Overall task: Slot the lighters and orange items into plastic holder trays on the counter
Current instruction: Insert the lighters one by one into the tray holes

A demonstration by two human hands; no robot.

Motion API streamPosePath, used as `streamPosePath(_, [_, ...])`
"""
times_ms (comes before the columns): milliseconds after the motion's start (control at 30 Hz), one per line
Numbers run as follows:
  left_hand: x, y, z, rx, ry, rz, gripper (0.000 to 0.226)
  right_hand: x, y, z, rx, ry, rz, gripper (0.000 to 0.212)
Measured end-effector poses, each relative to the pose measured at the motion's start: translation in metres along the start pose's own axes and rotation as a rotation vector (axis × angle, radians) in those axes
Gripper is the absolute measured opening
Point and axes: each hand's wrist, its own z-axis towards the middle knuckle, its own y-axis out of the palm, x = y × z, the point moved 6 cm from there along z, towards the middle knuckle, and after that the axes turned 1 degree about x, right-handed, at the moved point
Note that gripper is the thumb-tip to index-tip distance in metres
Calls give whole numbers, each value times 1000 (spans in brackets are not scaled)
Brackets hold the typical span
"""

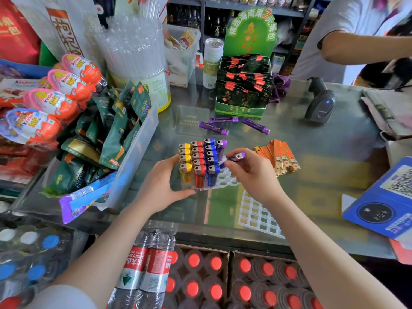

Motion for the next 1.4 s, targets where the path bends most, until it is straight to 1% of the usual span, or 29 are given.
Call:
streamPosePath(67, [-1,0,1,1,1,3,74,1,3,3,13,-23,-60,7])
streamPosePath(233, [-2,0,0,19,5,2,71,11,14,12,1,35,-117,15])
streamPosePath(500, [0,-2,1,35,38,1,64,6,23,26,-107,15,-505,22])
streamPosePath(600, [0,-2,1,32,38,7,66,4,25,26,-131,6,-578,22])
streamPosePath(700, [3,-4,2,37,58,-1,62,3,27,25,-160,-17,-657,18])
streamPosePath(833, [5,-4,2,40,65,-11,60,3,23,29,-182,-2,-565,20])
streamPosePath(933, [2,-4,2,39,57,-9,63,3,26,30,-263,-86,-727,23])
streamPosePath(1000, [1,-4,2,39,54,-5,65,2,25,29,-240,-123,-764,24])
streamPosePath(1067, [1,-4,2,36,45,2,65,5,22,30,-251,-136,-703,24])
streamPosePath(1133, [1,-4,2,32,43,4,66,11,14,34,-278,-133,-643,17])
streamPosePath(1167, [2,-4,2,30,45,2,65,15,8,39,-259,-124,-607,15])
streamPosePath(1233, [1,-4,2,22,40,-1,66,21,-1,50,-163,-111,-521,22])
streamPosePath(1300, [0,-4,3,20,29,-1,68,24,2,64,-93,-113,-506,25])
streamPosePath(1400, [-3,-3,4,11,10,-6,71,32,21,89,-125,-52,-590,32])
